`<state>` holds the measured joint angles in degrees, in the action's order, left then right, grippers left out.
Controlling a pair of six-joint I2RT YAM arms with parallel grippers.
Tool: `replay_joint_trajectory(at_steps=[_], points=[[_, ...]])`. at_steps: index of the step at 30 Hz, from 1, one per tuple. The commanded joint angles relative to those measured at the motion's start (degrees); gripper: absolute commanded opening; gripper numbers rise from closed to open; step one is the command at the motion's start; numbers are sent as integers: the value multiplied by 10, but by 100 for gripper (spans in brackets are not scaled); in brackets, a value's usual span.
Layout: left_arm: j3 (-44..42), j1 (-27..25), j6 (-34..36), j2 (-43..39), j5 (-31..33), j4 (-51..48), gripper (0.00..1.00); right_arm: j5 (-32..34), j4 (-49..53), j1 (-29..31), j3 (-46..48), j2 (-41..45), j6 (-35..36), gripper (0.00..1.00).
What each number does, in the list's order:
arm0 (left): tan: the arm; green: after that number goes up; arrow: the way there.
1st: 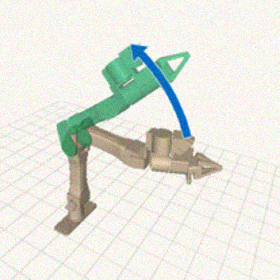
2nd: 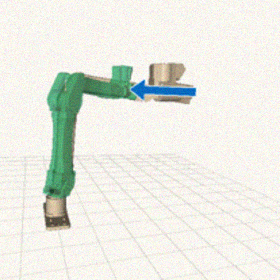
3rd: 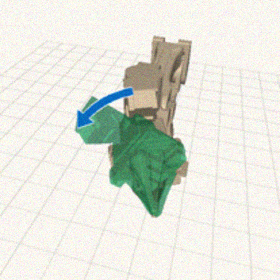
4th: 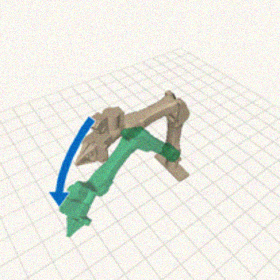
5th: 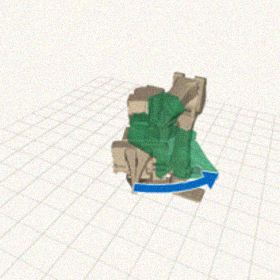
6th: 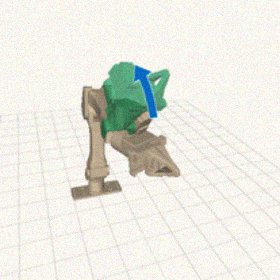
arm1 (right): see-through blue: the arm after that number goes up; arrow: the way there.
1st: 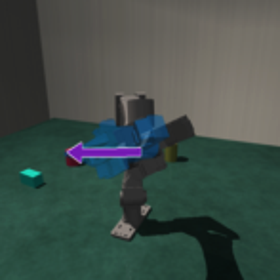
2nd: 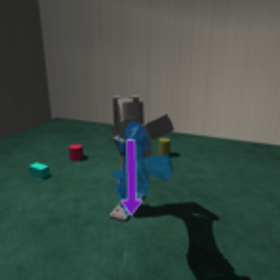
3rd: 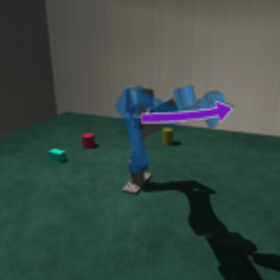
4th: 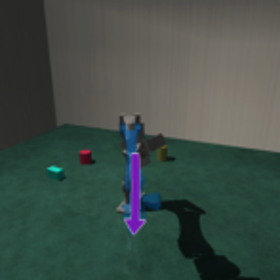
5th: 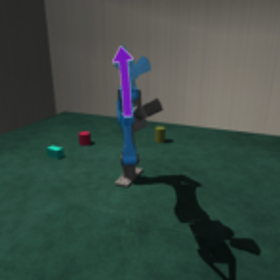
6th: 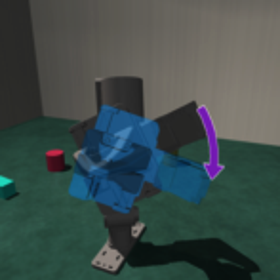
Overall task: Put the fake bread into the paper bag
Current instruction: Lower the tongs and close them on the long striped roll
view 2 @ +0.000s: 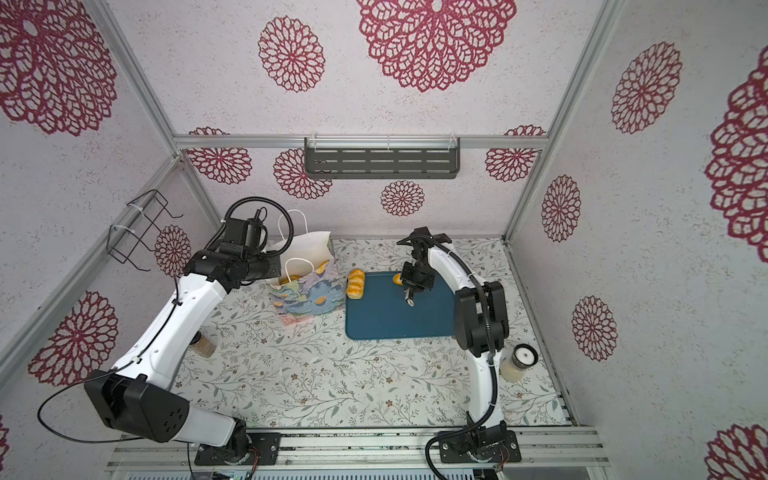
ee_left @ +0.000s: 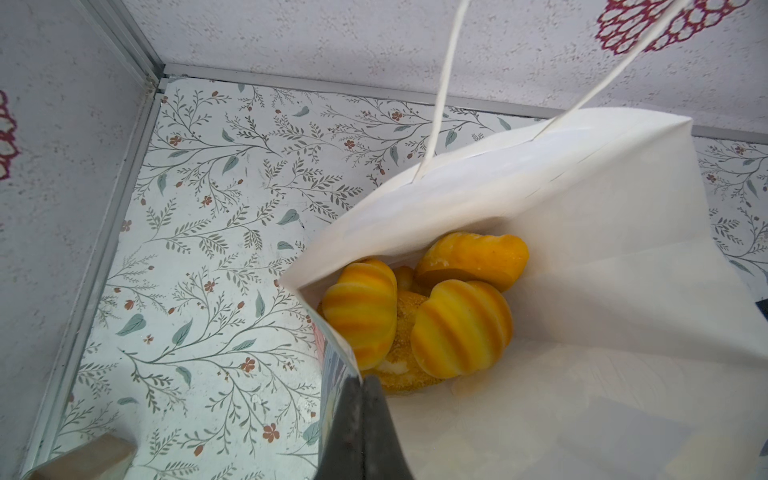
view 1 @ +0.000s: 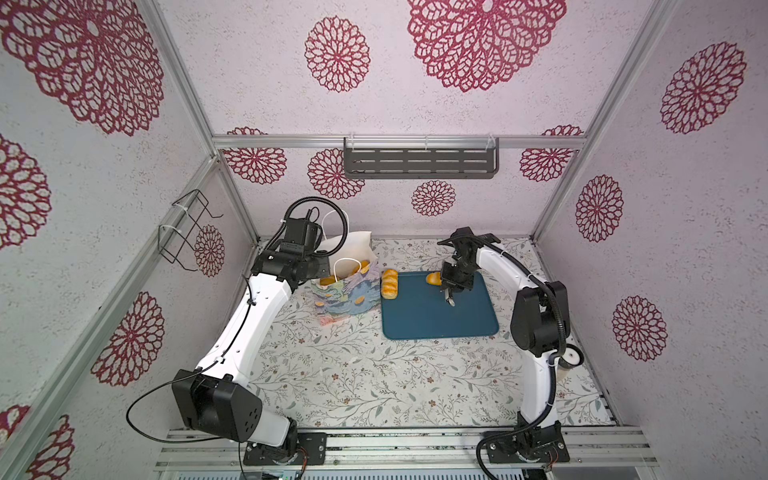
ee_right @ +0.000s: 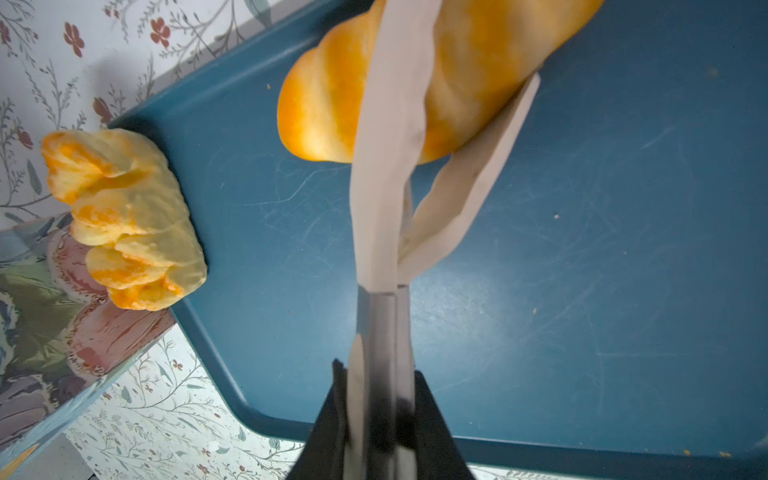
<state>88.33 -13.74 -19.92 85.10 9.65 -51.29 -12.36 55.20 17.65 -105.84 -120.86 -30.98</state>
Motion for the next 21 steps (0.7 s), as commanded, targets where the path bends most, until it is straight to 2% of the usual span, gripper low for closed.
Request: replay_joint_trajectory(at_steps=[1,16,21], points=[[-4,-5,5,-13,-2,0,0,-21,-2,-3,28,62,9,8],[-4,-6,5,-18,-1,1,0,-45,-109,-2,211,220,-38,5],[-5,-5,5,-19,-2,2,0,-73,-191,0,296,289,-68,5]])
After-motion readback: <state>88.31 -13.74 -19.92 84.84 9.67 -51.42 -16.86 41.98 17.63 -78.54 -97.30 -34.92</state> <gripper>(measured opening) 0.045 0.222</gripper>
